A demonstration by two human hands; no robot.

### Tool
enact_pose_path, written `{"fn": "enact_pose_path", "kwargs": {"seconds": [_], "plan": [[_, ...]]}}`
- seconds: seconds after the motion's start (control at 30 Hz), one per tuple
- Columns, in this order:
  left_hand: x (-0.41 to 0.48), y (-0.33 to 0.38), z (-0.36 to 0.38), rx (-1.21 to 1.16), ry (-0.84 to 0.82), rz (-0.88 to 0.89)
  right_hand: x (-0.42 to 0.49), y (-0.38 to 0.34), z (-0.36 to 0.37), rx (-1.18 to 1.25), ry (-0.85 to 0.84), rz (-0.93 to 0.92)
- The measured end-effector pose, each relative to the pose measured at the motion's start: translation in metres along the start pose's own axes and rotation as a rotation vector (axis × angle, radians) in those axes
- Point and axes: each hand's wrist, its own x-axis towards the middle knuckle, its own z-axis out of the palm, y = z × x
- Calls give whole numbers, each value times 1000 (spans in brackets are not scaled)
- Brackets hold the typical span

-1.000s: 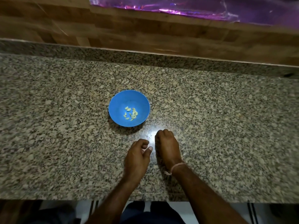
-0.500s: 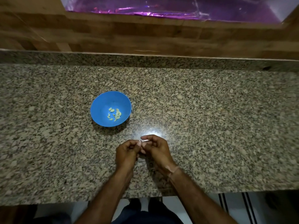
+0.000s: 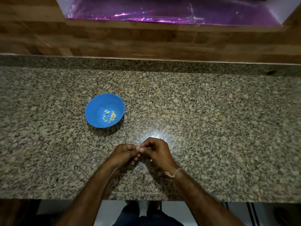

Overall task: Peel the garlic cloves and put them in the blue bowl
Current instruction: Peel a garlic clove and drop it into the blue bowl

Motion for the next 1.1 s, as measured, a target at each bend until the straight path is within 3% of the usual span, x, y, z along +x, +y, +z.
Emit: {"fn": "enact_pose_path", "kwargs": {"seconds": [0.17,0.27,0.43,0.53,0.63,1.1], "plan": [[-4,-15,11,-161,35,-70,-5,2,-1,-70,-35,-12],[-4,-20,15,-130,104,-42,-6,4,2,-144,16,-16],[-3,-34,7,595,579,331,-2,14,3,-611,11,-189],[-6,-46,8,799,555,409,-2,19,5,-879,-12,-315],[-9,-59,7,888,562,427,-6,28,9,-964,27,-396],[-12,-56,16,847,605,385,-8,45,17,-1023,144,-423]]}}
